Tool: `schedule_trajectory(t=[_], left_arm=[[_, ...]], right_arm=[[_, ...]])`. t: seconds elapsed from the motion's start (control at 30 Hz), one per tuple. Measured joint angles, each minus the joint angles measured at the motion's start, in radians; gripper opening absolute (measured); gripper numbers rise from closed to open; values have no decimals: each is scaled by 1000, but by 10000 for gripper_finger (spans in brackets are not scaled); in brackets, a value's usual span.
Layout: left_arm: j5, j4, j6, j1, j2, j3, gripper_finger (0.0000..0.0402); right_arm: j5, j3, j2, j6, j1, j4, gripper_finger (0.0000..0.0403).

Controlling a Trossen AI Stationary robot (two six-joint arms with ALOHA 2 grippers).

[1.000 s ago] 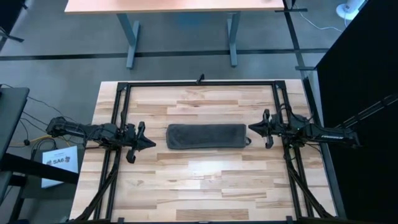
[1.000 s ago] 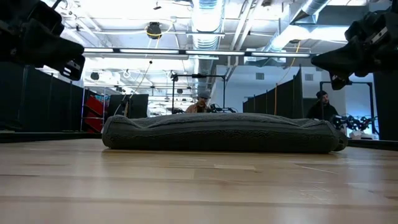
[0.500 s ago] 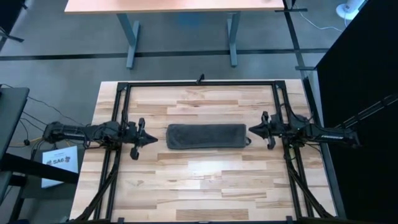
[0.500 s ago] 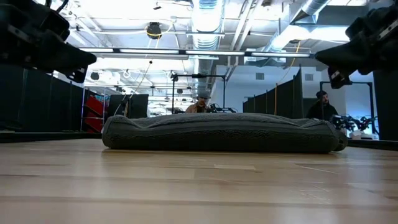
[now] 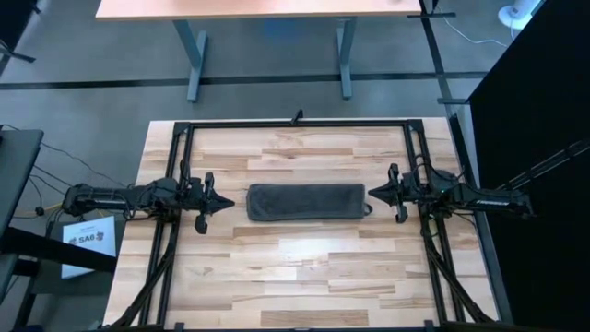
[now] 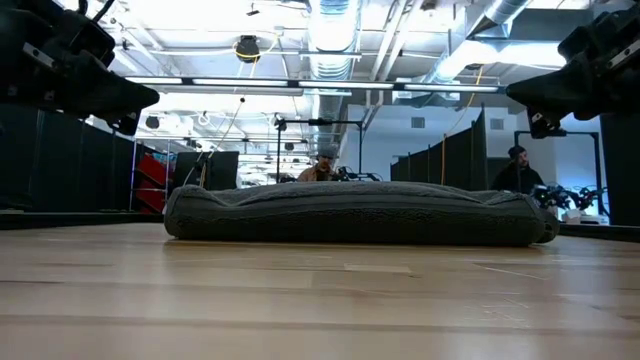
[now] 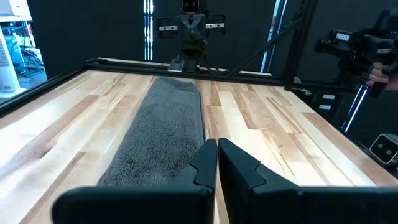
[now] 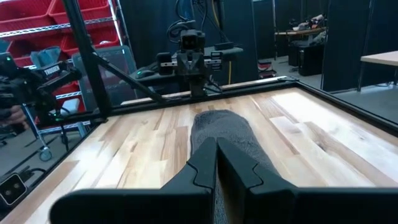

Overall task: Roll towel
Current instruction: Return to Home Position

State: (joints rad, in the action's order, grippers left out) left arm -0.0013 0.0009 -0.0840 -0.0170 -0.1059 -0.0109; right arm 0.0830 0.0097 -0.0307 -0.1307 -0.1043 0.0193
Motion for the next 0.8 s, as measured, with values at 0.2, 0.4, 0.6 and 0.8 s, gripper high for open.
schedule_trajectory(t=[0.2,0.4,0.6,0.8], left_arm=[[0,-1,-11,0,0,0,0],[0,-1,-15,0,0,1,0],[0,-1,-17,0,0,1,0],[0,-2,-17,0,0,1,0]], right_arm=[[0,0,0,0,-1,1,0],[0,-1,0,0,-1,7,0],[0,-1,0,0,-1,8,0],[0,-1,0,0,-1,8,0]])
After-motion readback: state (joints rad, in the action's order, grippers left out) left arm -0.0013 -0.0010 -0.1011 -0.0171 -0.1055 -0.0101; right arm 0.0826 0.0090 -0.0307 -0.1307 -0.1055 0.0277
